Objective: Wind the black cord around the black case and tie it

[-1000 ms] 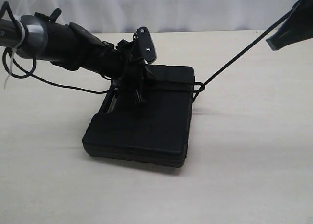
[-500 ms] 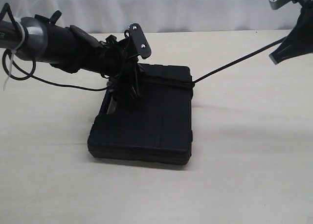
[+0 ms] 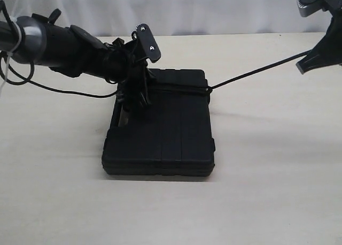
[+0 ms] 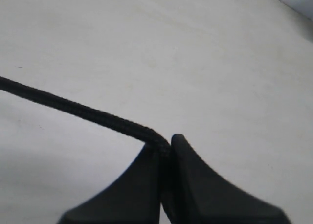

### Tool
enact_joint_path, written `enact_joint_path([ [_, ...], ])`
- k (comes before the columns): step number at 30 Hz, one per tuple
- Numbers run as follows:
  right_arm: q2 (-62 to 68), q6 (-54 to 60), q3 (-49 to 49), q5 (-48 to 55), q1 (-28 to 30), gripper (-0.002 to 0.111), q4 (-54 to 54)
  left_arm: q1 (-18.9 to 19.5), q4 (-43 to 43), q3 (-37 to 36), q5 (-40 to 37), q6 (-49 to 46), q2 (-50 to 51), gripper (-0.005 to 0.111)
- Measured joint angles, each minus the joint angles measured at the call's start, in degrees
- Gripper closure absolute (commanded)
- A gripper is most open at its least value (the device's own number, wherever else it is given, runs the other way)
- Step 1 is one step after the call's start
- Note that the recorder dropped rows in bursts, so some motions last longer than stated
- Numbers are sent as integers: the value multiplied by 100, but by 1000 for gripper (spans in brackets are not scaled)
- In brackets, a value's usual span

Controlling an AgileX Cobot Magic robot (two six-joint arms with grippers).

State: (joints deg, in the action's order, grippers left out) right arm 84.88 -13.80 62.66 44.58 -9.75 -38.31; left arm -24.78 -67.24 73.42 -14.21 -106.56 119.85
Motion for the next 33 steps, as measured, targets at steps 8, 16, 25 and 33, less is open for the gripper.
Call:
enact_joint_path([
  [8, 192, -13, 0, -12, 327, 104, 113, 23, -7, 0, -1031, -301, -22, 88],
  [16, 257, -23, 0, -3, 327, 104, 131, 34, -7, 0, -920, -270, -22, 69],
  [25, 415, -23, 0, 56, 354, 104, 72, 79, 171, -50, -1155, -187, -257, 69],
  [33, 848, -23, 0, 119, 377, 104, 5, 89, 274, -50, -1629, 8, -844, 69],
])
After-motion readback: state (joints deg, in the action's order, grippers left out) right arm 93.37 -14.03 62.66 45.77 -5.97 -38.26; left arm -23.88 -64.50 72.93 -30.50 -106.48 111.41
